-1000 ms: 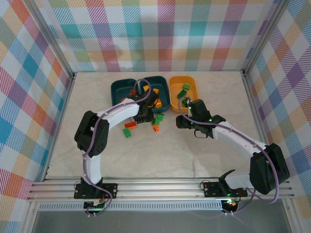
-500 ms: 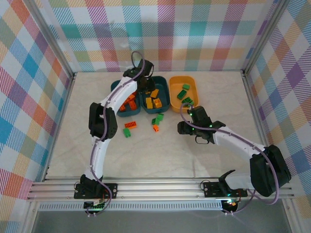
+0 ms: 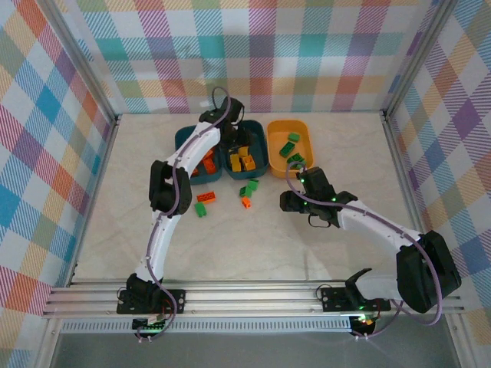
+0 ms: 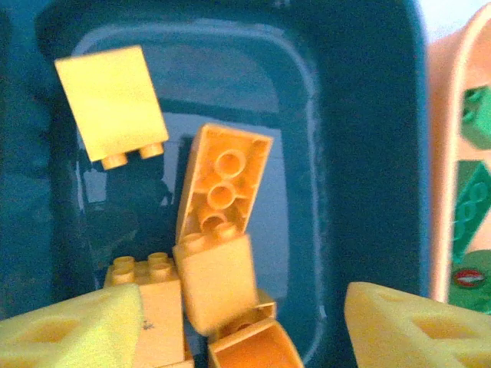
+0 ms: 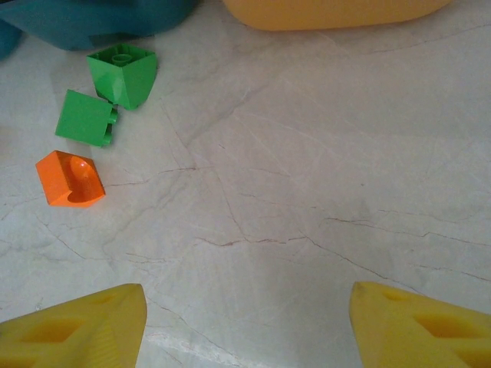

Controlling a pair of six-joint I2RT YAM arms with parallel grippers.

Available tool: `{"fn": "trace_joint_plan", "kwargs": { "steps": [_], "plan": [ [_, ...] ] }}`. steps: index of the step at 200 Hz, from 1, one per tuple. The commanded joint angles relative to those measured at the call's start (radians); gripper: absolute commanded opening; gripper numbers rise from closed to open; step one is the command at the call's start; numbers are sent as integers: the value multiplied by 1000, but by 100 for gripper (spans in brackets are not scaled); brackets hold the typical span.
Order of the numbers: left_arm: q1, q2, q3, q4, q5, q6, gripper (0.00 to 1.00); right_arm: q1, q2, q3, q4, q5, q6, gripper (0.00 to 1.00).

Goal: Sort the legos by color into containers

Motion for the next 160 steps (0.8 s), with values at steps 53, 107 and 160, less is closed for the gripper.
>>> {"fn": "trace_joint_plan", "kwargs": {
  "steps": [53,107,160],
  "plan": [
    [-109,-694,-736,300,-167,-57,82,-4,-39,0,85,-66,-9,72],
    [-243,-1209,-1438,678,-503,-248,100,-4,-112,-162,446,107,-42,92],
    [-182,-1052,-1486,640,-226,-231,87,-12,-74,-202,452,193,-49,92]
  ]
}}
